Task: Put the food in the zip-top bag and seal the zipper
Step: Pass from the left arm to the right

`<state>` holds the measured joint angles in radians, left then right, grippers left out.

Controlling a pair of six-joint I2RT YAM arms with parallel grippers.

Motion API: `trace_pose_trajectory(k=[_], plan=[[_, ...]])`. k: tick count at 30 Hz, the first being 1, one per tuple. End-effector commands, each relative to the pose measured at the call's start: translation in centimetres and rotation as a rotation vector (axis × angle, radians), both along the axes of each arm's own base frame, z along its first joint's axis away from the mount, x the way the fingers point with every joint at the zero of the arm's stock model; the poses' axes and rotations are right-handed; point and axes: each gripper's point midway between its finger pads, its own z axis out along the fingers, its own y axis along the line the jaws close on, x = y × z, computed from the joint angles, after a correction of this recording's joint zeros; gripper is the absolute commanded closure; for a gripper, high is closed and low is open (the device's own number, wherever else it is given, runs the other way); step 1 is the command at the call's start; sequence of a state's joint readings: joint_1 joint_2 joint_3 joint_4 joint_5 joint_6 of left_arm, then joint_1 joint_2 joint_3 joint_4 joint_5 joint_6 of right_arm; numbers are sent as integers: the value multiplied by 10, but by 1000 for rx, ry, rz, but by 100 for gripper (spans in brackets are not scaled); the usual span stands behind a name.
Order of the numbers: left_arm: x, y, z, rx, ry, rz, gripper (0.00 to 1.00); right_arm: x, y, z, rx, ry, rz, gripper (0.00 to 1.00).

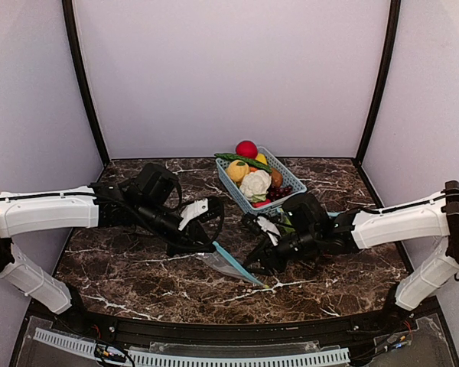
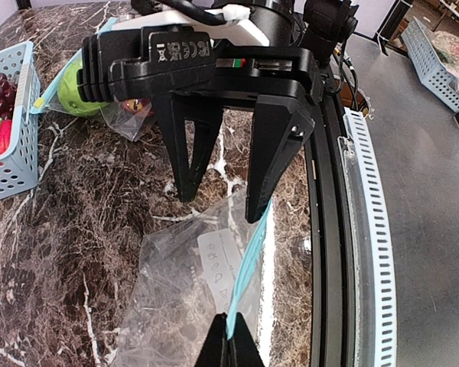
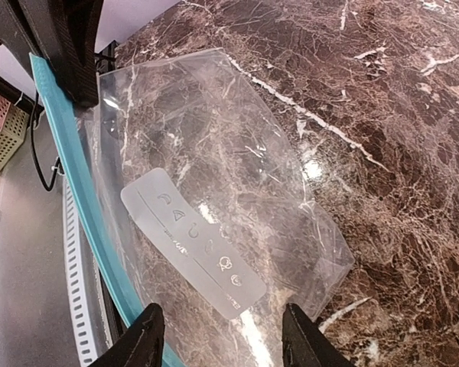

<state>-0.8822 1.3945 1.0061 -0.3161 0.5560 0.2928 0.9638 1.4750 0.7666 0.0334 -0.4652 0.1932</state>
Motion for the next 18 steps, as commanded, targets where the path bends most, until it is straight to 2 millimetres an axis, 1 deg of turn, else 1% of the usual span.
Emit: trace_pose_trajectory(k=[1, 3, 4, 6, 7, 10, 14, 15, 18], plan=[[-2, 3, 8, -5, -22, -4, 99, -4, 21, 16, 72, -11, 50, 52], [-2, 3, 9, -6, -26, -3, 99, -5, 26, 15, 77, -8, 57, 57], [-2, 3, 9, -6, -26, -1, 99, -6, 29, 15, 78, -6, 60, 61], [-2, 3, 9, -8, -27, 2, 99, -6, 33, 15, 83, -2, 64, 73], [-2, 3, 9, -8, -28, 3, 99, -6, 35, 15, 87, 0, 66, 81], [0, 3, 11, -14, -38, 15, 99, -6, 37, 19, 104, 5, 50, 100], [4, 5, 15, -26, -67, 37, 99, 2, 32, 31, 123, -14, -18, 100], [4, 6, 16, -28, -76, 42, 99, 2, 30, 35, 127, -16, -30, 100], [0, 6, 25, -55, -84, 29, 99, 0, 20, 43, 130, -15, -58, 100]])
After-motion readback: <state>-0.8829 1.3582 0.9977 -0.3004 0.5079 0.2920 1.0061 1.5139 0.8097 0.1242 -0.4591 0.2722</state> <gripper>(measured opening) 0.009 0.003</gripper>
